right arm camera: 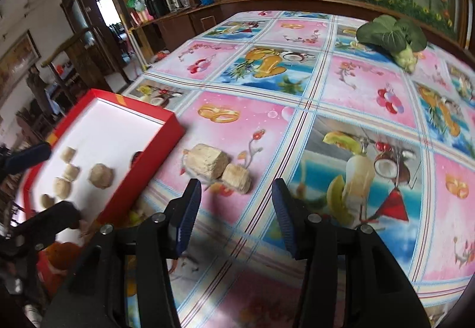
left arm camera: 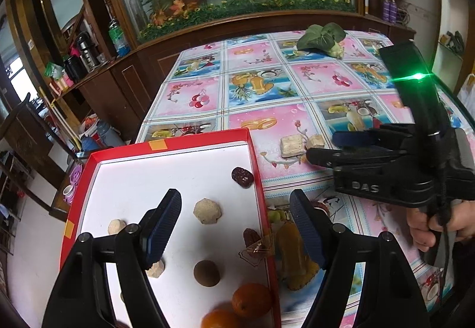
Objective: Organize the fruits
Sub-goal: 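Move both grippers back toward the beige bread cubes on the tablecloth, then grasp a small beige bread cube with the right gripper while the left grasps a larger cube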
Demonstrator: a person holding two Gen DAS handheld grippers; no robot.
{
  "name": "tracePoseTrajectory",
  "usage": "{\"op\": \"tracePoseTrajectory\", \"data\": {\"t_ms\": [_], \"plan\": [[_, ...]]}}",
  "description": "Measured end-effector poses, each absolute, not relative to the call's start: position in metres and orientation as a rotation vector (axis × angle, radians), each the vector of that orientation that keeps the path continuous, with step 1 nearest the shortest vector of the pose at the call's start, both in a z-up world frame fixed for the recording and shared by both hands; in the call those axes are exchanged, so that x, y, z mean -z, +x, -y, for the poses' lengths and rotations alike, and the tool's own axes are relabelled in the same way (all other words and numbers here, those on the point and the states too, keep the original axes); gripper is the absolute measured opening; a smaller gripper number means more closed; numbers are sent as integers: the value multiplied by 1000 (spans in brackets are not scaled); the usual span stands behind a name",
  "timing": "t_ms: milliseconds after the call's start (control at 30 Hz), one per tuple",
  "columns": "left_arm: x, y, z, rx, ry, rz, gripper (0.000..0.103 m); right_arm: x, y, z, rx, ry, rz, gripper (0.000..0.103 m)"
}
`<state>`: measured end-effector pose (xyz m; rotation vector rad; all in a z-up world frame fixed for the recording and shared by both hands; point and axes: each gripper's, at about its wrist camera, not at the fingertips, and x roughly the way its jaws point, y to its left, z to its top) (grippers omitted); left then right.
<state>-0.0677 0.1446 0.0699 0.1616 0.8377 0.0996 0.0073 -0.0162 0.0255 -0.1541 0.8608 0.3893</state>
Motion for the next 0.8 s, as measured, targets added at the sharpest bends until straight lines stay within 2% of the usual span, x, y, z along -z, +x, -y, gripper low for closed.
{"op": "tracePoseTrajectory", "data": {"t_ms": [133,367,433,500,800], "plan": [[-70,-66,-148,-83,164,-840,75,-23,12,11,-365,-183,-860,43],[-65,-53,-150,-46,136,-878,75,-21,19,4,-379,-183,-872,40],[-64,-50,-149,-45,131,-888,75,-21,21,8,-375,-165,-874,28],[-64,-46,-147,-40,123,-891,75,-21,22,12,-376,-155,-878,23],[-65,-8,-117,40,219,-898,75,-28,26,47,-342,-137,-890,23]]}}
